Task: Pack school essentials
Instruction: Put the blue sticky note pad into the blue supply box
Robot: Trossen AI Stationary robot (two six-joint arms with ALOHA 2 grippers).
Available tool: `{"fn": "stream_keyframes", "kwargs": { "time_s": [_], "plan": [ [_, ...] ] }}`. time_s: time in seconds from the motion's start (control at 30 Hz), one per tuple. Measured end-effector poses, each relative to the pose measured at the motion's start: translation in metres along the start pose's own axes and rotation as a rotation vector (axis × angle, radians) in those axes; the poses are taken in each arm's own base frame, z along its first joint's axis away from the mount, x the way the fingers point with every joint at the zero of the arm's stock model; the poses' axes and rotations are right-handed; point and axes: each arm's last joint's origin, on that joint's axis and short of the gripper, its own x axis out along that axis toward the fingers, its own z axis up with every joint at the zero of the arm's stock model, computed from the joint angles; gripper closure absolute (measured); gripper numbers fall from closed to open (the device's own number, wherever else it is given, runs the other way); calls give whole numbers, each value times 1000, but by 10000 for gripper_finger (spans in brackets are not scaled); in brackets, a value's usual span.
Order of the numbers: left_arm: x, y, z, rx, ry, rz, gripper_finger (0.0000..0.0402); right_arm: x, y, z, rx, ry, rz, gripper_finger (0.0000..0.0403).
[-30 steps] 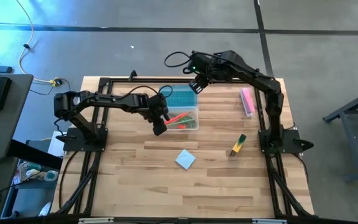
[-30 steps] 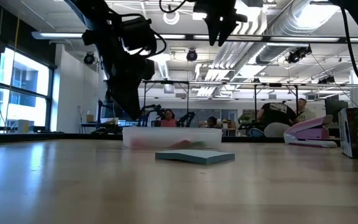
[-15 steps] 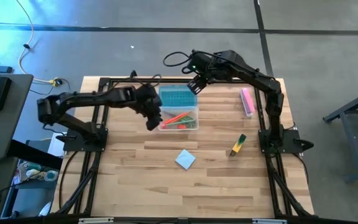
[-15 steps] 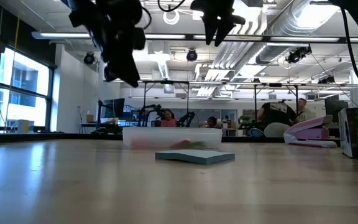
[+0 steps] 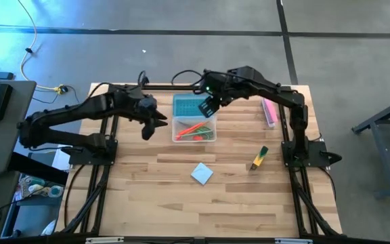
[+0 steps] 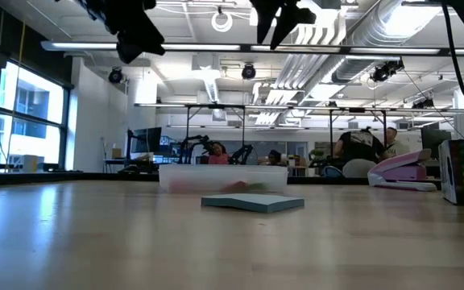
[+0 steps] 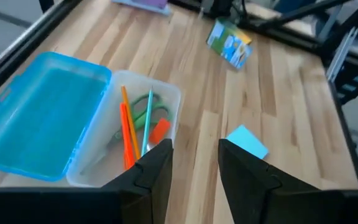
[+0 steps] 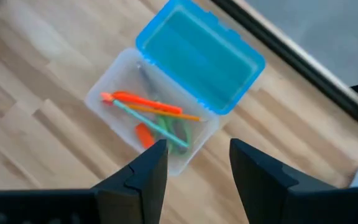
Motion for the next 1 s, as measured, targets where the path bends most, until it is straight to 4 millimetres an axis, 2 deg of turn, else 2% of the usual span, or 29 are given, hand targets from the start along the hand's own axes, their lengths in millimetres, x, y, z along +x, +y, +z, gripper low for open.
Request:
{"fn": "stream_keyframes", "kwargs": {
  "time_s": [0.17,0.5,0.8,1.0],
  "plan": [
    [-8,-2,-25,-37,-70,-21,284,-6,21,-15,35,5,26,222],
    [-13,-17,-70,24,-273,-160,284,-21,59,-48,75,-10,59,175],
    [-22,-21,-109,61,-390,-241,284,-30,80,-70,124,1,96,171],
    [-35,-19,-124,55,-485,-275,284,-35,88,-81,150,10,113,171]
  ]
}}
